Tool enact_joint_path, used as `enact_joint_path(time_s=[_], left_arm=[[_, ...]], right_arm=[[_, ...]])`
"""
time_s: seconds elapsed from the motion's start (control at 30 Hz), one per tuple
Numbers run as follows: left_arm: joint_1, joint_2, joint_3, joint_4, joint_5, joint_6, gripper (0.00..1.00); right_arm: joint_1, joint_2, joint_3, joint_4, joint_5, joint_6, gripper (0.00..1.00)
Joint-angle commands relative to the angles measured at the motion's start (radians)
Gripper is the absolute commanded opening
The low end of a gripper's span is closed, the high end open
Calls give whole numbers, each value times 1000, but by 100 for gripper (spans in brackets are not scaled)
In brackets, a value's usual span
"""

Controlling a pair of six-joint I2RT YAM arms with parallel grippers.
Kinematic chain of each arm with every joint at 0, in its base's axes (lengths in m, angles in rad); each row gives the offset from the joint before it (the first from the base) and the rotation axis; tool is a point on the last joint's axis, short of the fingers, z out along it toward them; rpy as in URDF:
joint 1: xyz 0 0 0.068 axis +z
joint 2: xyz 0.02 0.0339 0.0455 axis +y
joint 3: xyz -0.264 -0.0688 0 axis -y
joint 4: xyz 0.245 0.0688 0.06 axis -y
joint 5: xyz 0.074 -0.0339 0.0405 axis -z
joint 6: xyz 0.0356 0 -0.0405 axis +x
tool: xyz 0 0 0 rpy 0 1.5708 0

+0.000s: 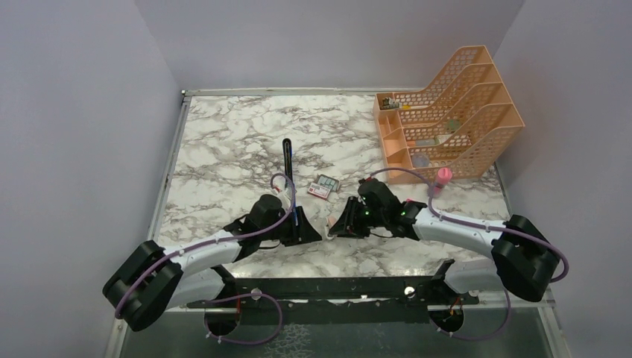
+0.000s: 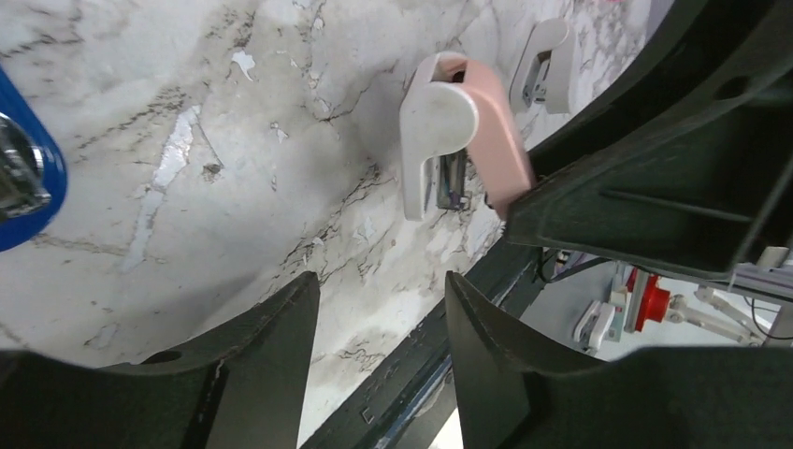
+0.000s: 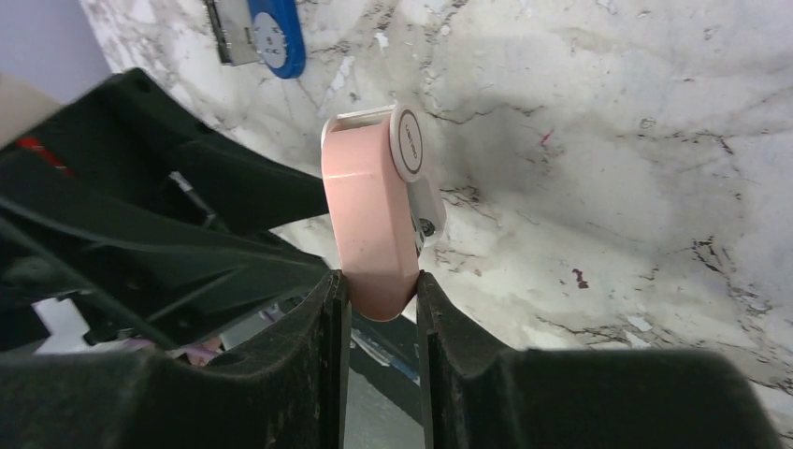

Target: Load the staples into the stapler

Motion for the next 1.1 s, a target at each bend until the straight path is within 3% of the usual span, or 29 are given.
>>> enact_joint_path(time_s=[0.0,0.2,0.33,0.53,0.63,0.8,1.07], left_arm=[[-54,59,18,128,-82,-27,55],[-100,124,31,202,-98,-49,55],[-116,140,27,226,-127,-62,44],[-118,135,27,234,-173,-65,38],[-117,132,30,237,-189,-57,29],[-119,134,27,236,-193,-4,1],[-117,89,-6,212,-194,132,0]], right_arm=[[-18,-49,-8,57,-63,34,19],[-38,-69,-23,88,-130,71,19],[-46,-69,-25,110,-166,89,19],[-47,-62,-31,110,-188,92,19],[-48,-63,-30,110,-192,89,19],[-61,-72,-6,49,-190,48,19],[-141,-103,62,-116,-185,-74,20]])
